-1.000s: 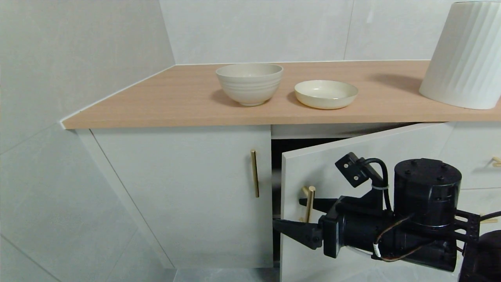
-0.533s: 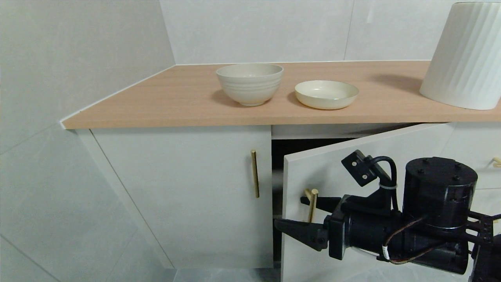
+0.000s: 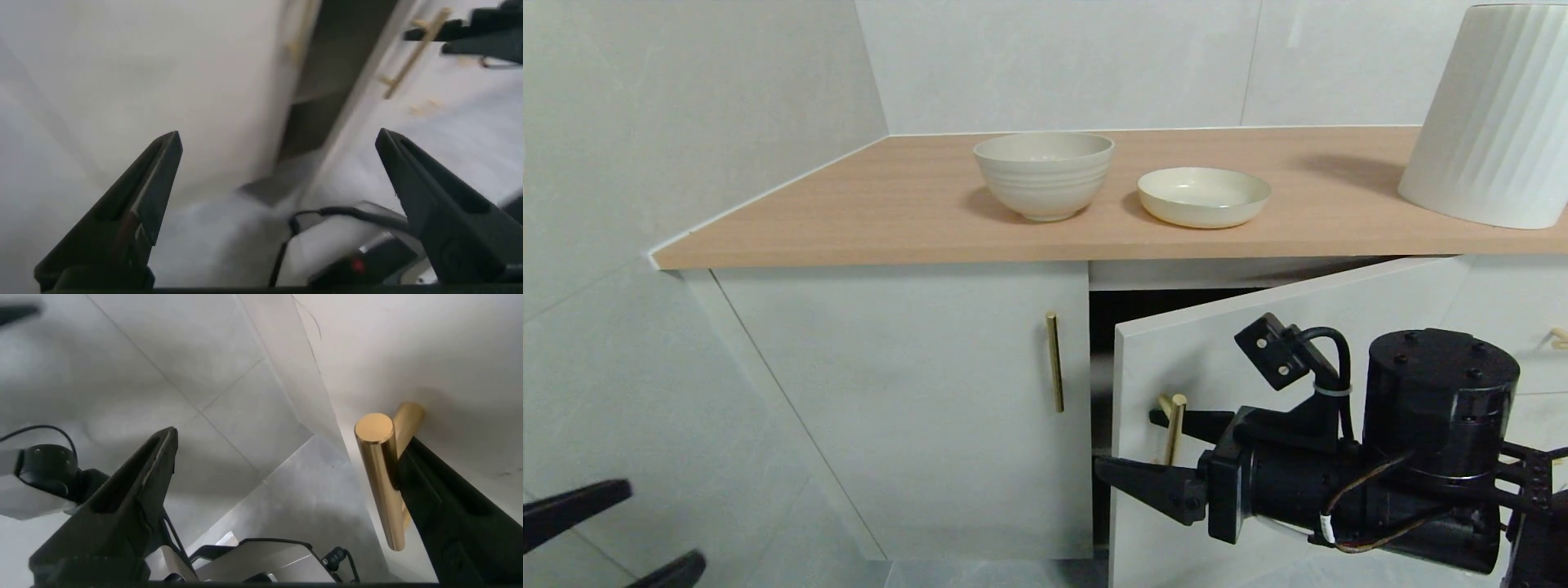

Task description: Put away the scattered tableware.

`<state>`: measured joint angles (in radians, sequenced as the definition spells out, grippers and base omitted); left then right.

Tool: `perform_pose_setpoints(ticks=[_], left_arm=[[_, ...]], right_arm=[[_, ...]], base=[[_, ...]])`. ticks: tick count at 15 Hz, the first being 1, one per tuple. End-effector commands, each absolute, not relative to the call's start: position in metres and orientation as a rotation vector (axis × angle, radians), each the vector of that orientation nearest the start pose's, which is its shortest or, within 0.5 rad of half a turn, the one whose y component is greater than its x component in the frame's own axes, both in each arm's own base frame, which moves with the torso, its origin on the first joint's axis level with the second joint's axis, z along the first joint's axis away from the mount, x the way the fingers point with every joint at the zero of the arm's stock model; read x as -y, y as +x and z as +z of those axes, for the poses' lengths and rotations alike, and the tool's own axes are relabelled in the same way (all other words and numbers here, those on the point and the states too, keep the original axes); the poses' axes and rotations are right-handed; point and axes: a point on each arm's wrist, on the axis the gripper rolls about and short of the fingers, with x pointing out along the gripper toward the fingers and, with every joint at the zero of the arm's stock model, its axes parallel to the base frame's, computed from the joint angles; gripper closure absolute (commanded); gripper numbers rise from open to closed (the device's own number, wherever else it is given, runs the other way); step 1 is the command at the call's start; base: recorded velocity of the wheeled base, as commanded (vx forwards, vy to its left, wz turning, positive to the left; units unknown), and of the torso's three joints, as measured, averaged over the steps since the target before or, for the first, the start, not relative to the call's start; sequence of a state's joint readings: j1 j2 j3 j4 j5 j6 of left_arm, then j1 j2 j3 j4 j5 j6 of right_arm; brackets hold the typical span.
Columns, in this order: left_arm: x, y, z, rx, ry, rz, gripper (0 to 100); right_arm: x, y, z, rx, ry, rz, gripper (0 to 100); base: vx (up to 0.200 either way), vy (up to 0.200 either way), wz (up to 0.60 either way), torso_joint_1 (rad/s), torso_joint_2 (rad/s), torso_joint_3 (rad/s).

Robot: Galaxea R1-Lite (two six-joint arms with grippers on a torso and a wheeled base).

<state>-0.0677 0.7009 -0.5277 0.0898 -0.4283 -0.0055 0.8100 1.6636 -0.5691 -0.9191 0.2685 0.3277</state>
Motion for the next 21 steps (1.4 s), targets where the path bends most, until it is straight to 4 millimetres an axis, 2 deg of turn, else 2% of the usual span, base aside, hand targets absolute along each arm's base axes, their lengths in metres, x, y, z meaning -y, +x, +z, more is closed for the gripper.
perform_pose_setpoints(ticks=[1, 2, 5, 7, 9, 11, 15, 16, 19, 21], left_arm=[[0.036, 0.131, 0.214, -0.422, -0.043, -0.663, 0], [0.054, 0.161, 0.191, -0.474, -0.040, -0.728, 0], [0.072, 0.188, 0.150, -0.525, -0.036, -0.777, 0], [0.086, 0.193, 0.130, -0.529, -0.021, -0.829, 0], [0.099, 0.192, 0.124, -0.520, -0.047, -0.875, 0], [0.110, 0.186, 0.127, -0.528, -0.114, -0.910, 0], [0.113, 0.187, 0.129, -0.519, -0.135, -0.911, 0], [0.113, 0.188, 0.129, -0.517, -0.133, -0.902, 100], [0.120, 0.197, 0.141, -0.474, -0.148, -0.914, 100], [0.134, 0.204, 0.157, -0.449, -0.222, -0.942, 100]], right_arm=[[-0.205, 0.186, 0.157, -0.364, 0.242, 1.034, 0], [-0.205, 0.186, 0.157, -0.364, 0.242, 1.037, 0], [-0.205, 0.185, 0.156, -0.369, 0.240, 1.036, 0], [-0.205, 0.184, 0.155, -0.371, 0.238, 1.039, 0], [-0.206, 0.185, 0.153, -0.379, 0.235, 1.037, 0], [-0.206, 0.185, 0.153, -0.379, 0.235, 1.037, 0], [-0.206, 0.185, 0.153, -0.379, 0.235, 1.036, 0], [-0.207, 0.185, 0.153, -0.379, 0.235, 1.040, 0], [-0.207, 0.184, 0.153, -0.379, 0.234, 1.040, 0], [-0.206, 0.184, 0.153, -0.379, 0.234, 1.040, 0]], base=[[0.000, 0.000, 0.00, 0.000, 0.00, 0.000], [0.000, 0.000, 0.00, 0.000, 0.00, 0.000], [0.000, 0.000, 0.00, 0.000, 0.00, 0.000], [0.000, 0.000, 0.00, 0.000, 0.00, 0.000], [0.000, 0.000, 0.00, 0.000, 0.00, 0.000], [0.000, 0.000, 0.00, 0.000, 0.00, 0.000], [0.000, 0.000, 0.00, 0.000, 0.00, 0.000], [0.000, 0.000, 0.00, 0.000, 0.00, 0.000], [0.000, 0.000, 0.00, 0.000, 0.00, 0.000], [0.000, 0.000, 0.00, 0.000, 0.00, 0.000]])
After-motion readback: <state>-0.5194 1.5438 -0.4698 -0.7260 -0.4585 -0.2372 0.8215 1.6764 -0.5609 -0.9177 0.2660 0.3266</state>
